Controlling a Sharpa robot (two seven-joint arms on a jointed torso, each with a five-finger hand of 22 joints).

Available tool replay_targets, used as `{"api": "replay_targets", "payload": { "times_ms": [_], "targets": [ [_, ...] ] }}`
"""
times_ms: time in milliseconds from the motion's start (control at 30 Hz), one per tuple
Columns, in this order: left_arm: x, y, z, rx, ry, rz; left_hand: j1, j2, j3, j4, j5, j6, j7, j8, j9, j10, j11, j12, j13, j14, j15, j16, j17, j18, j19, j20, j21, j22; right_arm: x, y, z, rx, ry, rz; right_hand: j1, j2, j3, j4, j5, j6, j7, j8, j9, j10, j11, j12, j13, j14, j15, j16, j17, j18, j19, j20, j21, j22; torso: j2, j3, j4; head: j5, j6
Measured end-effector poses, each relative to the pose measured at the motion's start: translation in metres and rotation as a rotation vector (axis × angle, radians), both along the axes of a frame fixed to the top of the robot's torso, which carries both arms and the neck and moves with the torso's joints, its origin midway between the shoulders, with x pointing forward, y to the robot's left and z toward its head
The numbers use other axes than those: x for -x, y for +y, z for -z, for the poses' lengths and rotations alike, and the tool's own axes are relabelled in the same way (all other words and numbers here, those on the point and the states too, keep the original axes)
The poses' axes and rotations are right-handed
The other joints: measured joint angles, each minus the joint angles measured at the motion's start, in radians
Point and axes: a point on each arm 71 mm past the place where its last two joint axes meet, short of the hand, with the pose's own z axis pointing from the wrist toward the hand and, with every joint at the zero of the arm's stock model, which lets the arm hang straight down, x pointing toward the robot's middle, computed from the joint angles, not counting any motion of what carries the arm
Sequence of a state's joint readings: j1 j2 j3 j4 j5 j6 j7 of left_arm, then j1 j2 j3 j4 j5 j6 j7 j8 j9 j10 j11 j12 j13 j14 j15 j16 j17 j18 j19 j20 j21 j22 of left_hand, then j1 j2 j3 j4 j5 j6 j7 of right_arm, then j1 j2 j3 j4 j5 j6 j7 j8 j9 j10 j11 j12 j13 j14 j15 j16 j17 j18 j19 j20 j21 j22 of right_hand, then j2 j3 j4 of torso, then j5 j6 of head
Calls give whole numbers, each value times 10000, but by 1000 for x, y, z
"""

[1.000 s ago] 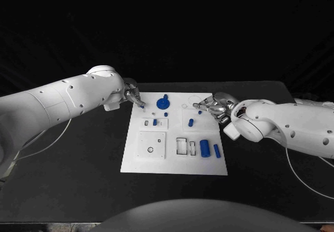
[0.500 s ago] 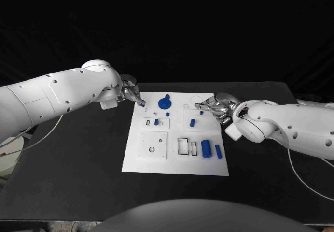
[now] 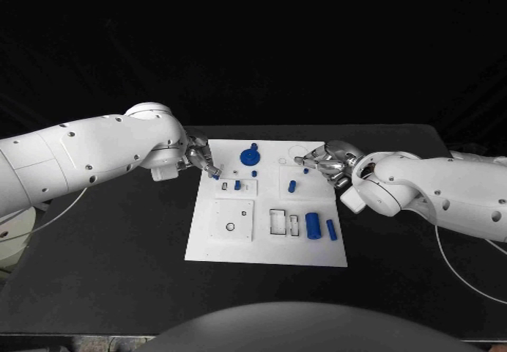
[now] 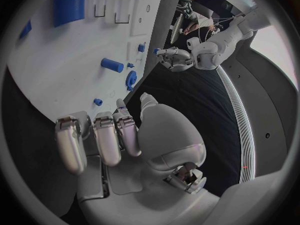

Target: Assemble the parts on the task board

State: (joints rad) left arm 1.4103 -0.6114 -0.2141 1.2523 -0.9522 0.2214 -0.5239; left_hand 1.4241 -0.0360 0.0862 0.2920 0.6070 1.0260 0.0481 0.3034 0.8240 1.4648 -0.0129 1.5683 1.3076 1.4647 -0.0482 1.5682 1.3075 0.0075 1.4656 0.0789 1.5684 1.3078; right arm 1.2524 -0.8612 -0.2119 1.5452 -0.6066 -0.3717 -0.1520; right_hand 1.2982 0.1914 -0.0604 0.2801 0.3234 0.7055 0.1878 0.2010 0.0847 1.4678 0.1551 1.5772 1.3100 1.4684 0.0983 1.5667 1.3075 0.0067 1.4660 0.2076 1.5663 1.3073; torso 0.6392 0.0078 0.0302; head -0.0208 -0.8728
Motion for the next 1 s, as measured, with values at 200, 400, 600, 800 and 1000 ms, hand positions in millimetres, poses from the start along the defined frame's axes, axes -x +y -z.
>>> {"api": "replay_targets", "payload": {
  "times_ms": [200, 400, 600, 800, 1000],
  "targets": [
    [11, -9, 4, -323, 314, -34, -78, -78, 81, -25, 28, 0, 0, 5, 48, -16, -15, 0, 0, 0, 0, 0, 0, 1, 37, -37, 0, 0, 0, 0, 0, 0, 0, 0, 0, 0, 0, 0, 0, 0, 0, 0, 0, 0, 0, -29, 8, 0, 0, 0, 0, 0, 0, 0, 0, 0, 14, -4, -5, 53, 0],
    [17, -14, 8, -576, 520, -76, -73, -72, 109, 1, 28, 0, 0, 5, 48, -15, -17, 0, 0, 0, 0, 0, -1, 0, 37, -37, 0, -1, 0, 0, 0, -2, 0, -2, -1, 0, 0, 0, 0, 0, 0, 0, 0, 0, 0, -29, 4, 0, 0, 0, -1, 0, 0, 0, 0, -1, 15, -2, -11, 88, 0],
    [18, -17, 10, -752, 546, -144, -57, -57, 133, -22, 26, 1, 1, 4, 46, 19, -50, 0, 0, 0, 0, 0, -1, 0, 36, -36, 0, -1, 0, 0, 0, -6, 0, -9, -1, 0, 0, 0, 0, 0, 0, 0, 0, 0, 0, -28, -2, 0, 0, 0, -1, 0, 0, 0, 0, 8, 14, 1, -11, 102, 0],
    [15, -17, 11, -847, 461, -263, -32, -31, 218, -26, 20, 1, 1, -5, 47, 19, -50, 0, 0, 0, 1, 0, -1, 0, 36, -36, 0, -1, 0, 0, 0, -7, -1, -8, -1, 0, 0, 0, 0, 0, 0, 0, 0, 0, 0, -26, -1, 0, 0, 0, -1, 1, 0, 0, 0, 7, 8, 4, -16, 108, 0],
    [14, -20, 14, -874, 406, -300, -6, -6, 219, -27, 56, 1, 1, 26, 75, 19, -49, 0, 0, 0, 0, 0, -1, 0, 0, -73, 0, -2, 0, 0, 0, -7, -2, -8, -1, 0, 0, 0, 0, 0, 0, -1, 0, 0, 0, -25, 0, 0, 0, 0, -2, 0, 0, 0, 0, 7, 2, 6, -17, 98, 0]
  ]
}}
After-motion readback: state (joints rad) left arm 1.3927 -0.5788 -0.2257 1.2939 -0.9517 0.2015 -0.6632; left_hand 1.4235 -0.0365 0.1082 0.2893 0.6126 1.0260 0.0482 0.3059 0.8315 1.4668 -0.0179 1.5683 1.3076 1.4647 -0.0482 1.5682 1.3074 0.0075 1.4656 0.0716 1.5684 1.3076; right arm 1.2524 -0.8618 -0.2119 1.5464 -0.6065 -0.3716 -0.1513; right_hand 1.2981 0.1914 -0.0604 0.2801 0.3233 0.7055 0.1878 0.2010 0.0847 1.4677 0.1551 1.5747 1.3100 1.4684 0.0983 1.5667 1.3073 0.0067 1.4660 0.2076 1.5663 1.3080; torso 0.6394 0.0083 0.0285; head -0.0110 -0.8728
